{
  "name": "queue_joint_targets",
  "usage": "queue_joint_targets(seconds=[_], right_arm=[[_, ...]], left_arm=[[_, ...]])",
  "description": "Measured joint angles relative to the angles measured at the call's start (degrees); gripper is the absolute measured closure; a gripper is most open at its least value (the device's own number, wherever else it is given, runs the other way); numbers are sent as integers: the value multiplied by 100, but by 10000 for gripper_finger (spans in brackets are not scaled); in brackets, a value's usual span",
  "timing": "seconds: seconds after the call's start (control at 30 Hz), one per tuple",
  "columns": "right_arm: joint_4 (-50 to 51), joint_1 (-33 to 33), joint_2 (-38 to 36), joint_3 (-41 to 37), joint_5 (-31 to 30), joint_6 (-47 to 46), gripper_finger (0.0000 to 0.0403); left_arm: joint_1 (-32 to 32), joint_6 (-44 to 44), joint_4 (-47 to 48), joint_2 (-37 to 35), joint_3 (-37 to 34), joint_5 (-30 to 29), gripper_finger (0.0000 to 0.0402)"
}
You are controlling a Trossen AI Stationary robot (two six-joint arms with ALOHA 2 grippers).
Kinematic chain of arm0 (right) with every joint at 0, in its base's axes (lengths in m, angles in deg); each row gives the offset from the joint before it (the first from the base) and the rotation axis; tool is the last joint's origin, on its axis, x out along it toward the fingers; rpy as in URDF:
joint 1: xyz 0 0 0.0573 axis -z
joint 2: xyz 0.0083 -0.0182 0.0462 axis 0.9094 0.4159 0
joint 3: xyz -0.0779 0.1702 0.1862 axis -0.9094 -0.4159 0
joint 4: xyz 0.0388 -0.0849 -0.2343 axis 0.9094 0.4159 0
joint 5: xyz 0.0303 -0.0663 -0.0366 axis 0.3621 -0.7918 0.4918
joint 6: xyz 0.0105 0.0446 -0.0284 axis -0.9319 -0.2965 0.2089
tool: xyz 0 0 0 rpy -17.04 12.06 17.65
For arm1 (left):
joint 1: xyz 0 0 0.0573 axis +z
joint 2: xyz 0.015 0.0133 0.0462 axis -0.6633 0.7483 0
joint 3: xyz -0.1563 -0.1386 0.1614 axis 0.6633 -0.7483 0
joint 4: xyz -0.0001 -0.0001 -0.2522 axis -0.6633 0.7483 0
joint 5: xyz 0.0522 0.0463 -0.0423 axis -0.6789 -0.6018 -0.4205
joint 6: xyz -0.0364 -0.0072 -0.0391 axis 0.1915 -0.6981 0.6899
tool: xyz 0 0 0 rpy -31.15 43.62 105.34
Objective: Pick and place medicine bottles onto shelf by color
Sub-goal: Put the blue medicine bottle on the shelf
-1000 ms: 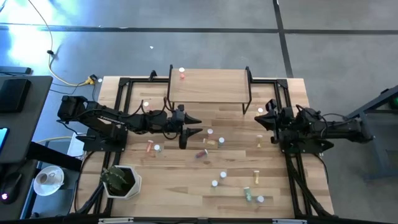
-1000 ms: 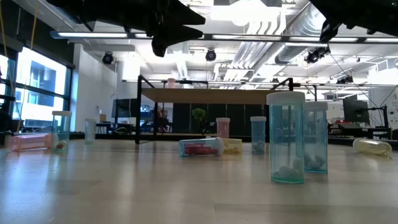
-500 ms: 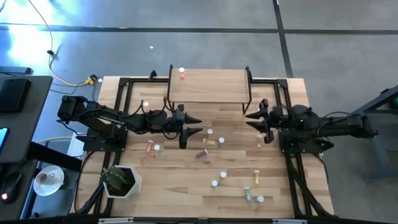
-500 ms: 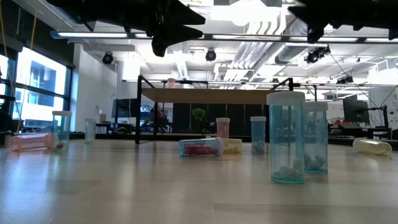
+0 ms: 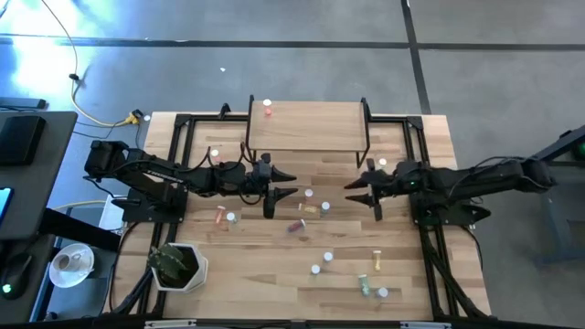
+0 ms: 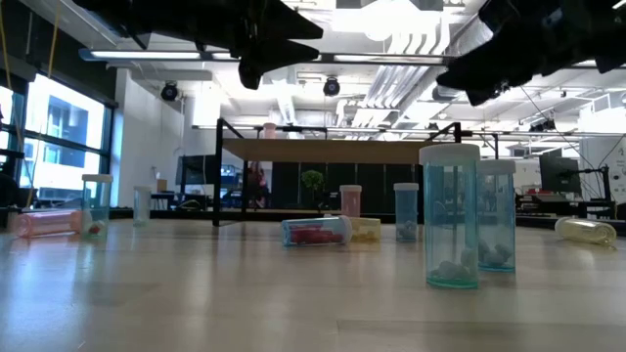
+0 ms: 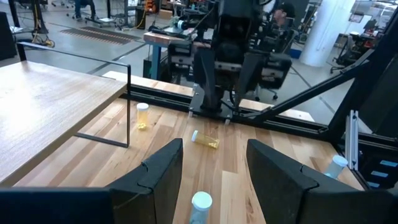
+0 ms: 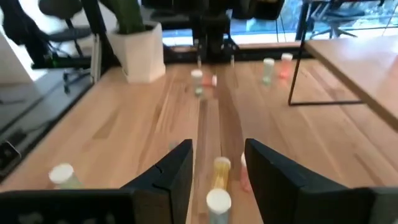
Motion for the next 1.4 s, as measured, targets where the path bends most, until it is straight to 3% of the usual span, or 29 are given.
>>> queue_joint_targets(seconds=[0.2,0.57,1.4], right_arm=[[-182,-132,540,-1,-373,-131,253],[-736,-131,1471,-1,-402,-199,193],[-2741,-131,3805,-1,-322,-144,192]], left_arm=[[0,-14,16,0,0,2,232],[0,-207,15,0,0,2,231],[0,-199,16,0,0,4,232]])
